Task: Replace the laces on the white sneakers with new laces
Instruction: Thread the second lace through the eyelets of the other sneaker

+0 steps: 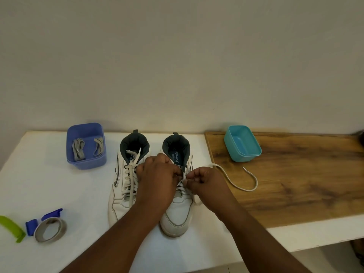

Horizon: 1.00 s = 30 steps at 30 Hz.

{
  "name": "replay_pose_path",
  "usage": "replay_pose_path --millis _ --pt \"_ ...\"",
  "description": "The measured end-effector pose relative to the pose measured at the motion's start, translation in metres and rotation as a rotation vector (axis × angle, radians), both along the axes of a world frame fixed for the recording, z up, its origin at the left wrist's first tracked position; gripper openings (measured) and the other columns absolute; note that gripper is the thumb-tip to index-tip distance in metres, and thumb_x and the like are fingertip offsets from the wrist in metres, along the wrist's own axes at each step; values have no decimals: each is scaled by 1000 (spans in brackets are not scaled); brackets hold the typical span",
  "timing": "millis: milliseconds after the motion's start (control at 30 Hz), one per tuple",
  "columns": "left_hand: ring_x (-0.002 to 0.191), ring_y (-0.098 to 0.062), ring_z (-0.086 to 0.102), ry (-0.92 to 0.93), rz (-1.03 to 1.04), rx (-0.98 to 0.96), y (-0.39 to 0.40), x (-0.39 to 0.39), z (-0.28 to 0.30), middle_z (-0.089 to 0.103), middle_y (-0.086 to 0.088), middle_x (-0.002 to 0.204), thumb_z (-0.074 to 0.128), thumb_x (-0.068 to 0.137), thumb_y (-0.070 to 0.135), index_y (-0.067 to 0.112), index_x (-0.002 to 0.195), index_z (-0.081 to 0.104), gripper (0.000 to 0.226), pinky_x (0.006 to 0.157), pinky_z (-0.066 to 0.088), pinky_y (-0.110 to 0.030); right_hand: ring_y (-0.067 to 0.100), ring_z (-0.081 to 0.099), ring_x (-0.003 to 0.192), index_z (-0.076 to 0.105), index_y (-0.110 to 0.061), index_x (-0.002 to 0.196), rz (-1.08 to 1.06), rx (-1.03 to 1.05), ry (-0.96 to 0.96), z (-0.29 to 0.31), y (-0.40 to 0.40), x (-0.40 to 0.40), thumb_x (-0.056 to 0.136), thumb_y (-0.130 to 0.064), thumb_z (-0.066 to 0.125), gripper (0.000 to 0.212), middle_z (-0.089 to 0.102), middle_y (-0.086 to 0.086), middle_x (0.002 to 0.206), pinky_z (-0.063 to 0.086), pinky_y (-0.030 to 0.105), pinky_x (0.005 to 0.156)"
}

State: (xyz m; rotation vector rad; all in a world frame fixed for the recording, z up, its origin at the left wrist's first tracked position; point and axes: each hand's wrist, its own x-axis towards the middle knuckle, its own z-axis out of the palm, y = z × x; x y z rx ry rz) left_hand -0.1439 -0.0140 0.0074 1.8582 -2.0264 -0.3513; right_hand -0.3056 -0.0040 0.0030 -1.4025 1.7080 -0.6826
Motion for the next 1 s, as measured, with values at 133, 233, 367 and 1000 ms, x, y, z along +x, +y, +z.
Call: replay_pose_path --millis 133,233,367,1000 --pt "110 -12 45 27 23 14 -2 0 0 54 16 112 62 91 42 45 103 73 16 93 28 -35 3 58 56 73 -23 84 -34 -69 62 -5 2 5 81 -39 85 20 66 -6 63 50 25 58" --pt "112 -13 44 56 23 26 -1 1 -1 54 15 113 62 92 41 44 104 73 17 94 27 -35 9 65 65 71 -27 83 -42 -110 95 -9 3 5 81 -42 83 19 68 -6 69 56 32 63" --pt "115 -14 43 75 4 58 -3 3 -2 53 17 113 64 91 44 46 103 73 15 95 27 -36 4 61 59 73 -25 83 -28 -126 90 -4 5 6 82 -42 82 19 67 -6 66 50 21 57" --pt "119 -15 42 -19 -71 26 -1 3 -6 56 15 115 51 95 52 46 117 66 28 97 27 -39 11 63 81 66 -22 91 30 -58 105 0 5 4 102 -27 52 18 66 -6 85 55 34 77"
